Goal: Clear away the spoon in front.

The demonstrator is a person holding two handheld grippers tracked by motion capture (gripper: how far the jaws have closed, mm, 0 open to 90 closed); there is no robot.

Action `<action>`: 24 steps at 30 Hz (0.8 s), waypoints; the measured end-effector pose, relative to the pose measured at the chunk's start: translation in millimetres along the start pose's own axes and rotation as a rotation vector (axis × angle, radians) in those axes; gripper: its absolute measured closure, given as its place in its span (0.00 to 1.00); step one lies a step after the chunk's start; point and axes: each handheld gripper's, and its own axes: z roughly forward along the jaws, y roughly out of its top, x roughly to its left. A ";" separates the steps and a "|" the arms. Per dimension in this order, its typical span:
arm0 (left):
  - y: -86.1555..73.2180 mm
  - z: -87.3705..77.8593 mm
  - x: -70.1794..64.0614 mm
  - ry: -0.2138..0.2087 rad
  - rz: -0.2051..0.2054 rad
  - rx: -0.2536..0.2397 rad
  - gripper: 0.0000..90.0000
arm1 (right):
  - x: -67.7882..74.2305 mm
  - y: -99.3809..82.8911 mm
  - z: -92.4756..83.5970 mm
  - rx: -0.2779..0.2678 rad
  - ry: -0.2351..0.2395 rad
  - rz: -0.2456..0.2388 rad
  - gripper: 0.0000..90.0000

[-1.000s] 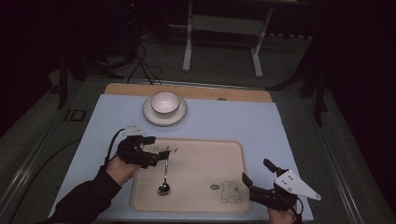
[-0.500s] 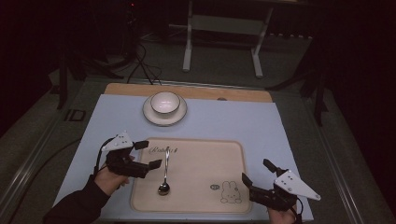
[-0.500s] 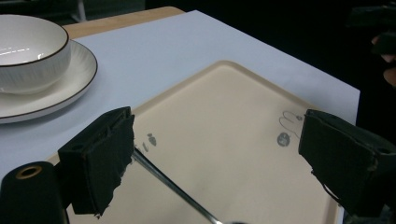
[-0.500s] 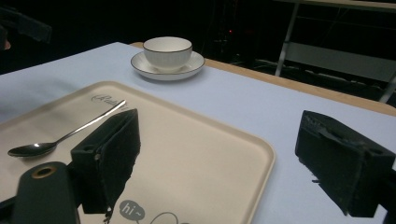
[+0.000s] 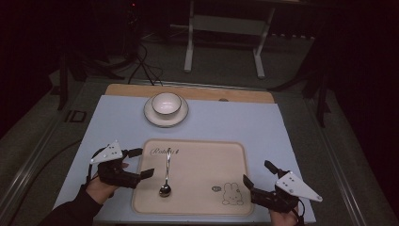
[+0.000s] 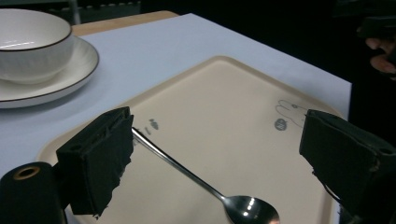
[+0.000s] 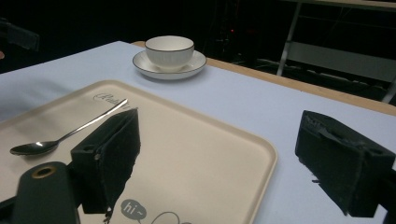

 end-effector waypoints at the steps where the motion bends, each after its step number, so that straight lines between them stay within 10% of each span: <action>1: 0.0 0.0 0.0 0.000 0.000 0.000 0.11 | 0.0 0.0 0.0 0.000 0.000 0.000 0.15; 17: -25.9 4.7 8.8 0.046 0.042 -0.019 0.11 | -2.0 -0.5 -1.4 -0.006 0.008 0.006 0.15; 24: -29.7 8.9 21.3 0.031 -0.025 -0.037 0.11 | -2.4 -1.5 0.8 0.005 0.019 0.011 0.15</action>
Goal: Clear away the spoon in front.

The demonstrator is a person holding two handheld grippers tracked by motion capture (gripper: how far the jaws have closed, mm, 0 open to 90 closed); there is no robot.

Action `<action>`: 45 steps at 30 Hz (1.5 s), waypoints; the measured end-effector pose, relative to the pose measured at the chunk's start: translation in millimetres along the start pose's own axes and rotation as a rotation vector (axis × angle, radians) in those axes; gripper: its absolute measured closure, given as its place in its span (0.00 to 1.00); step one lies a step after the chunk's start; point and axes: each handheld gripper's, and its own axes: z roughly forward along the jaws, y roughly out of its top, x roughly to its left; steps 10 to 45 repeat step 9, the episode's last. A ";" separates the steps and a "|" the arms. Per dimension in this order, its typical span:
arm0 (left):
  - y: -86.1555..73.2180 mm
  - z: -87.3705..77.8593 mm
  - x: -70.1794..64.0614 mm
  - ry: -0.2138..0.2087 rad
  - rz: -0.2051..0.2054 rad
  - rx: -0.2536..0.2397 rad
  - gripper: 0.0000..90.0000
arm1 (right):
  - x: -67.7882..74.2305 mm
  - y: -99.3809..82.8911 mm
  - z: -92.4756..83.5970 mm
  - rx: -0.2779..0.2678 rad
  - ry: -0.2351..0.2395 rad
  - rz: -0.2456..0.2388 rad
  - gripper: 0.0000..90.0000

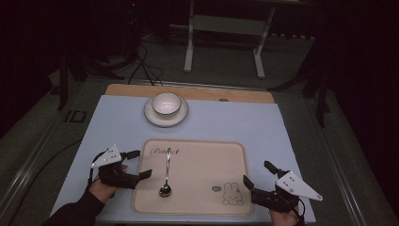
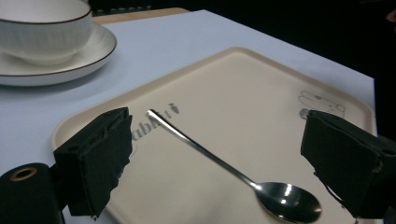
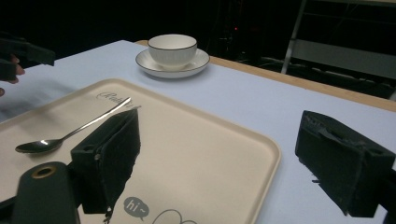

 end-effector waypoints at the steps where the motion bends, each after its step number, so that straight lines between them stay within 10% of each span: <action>1: 0.3 -0.1 0.4 -0.001 0.001 0.000 0.10 | 0.0 -0.1 0.2 0.003 0.000 0.003 0.16; 45: 0.7 -1.3 3.3 0.006 -0.016 -0.005 0.10 | -0.8 -1.4 3.4 0.025 0.008 0.012 0.15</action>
